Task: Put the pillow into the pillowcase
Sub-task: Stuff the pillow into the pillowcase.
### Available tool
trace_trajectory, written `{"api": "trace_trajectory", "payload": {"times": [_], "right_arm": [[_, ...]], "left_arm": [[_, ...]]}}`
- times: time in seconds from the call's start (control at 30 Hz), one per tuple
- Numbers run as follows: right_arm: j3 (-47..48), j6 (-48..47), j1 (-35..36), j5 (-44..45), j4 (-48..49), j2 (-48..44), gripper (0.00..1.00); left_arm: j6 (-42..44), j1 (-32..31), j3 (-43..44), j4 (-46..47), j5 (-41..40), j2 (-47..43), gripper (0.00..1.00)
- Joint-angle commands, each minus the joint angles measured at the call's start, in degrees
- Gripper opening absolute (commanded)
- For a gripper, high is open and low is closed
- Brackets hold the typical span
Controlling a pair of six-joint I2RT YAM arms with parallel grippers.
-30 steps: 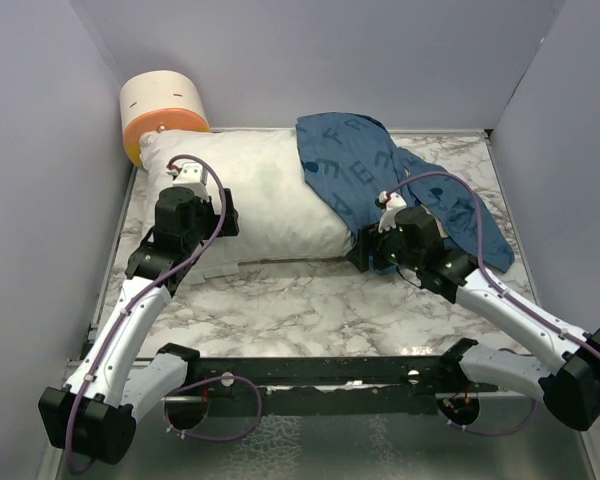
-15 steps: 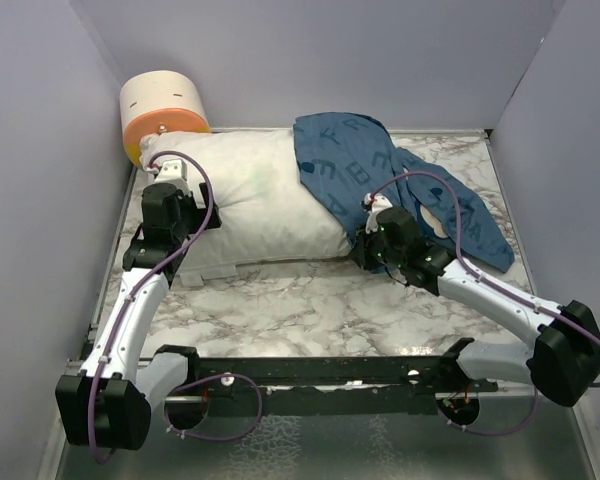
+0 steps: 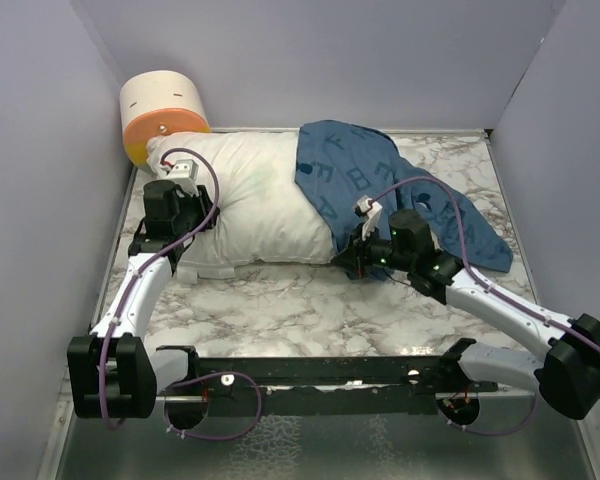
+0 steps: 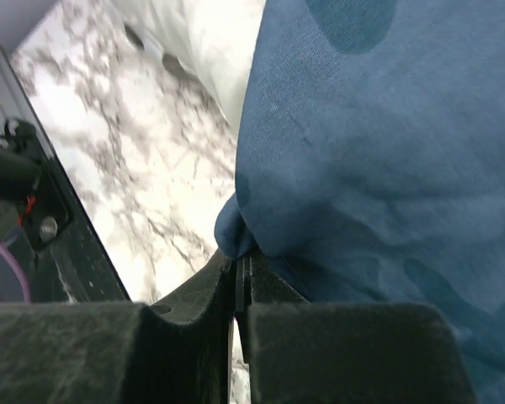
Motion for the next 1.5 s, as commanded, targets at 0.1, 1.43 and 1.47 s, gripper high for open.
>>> {"api": "trace_trajectory", "payload": {"times": [0.1,1.43,1.47], "right_arm": [[-2.4,0.8,3.0,-3.0,-3.7,1.1,0.25],[12.3,-2.3,3.3,33.7,-7.5,1.5,0.01],[11.6,-2.1,3.3,33.3,-7.2,0.6,0.01]], "left_arm": [[-0.3,-0.9,-3.5,-2.3,19.7,3.3,0.36],[-28.0,-30.4,-10.3,20.7,13.7,-11.7,0.64],[-28.5,-31.5,-10.5,22.7,13.4,-10.2,0.64]]}}
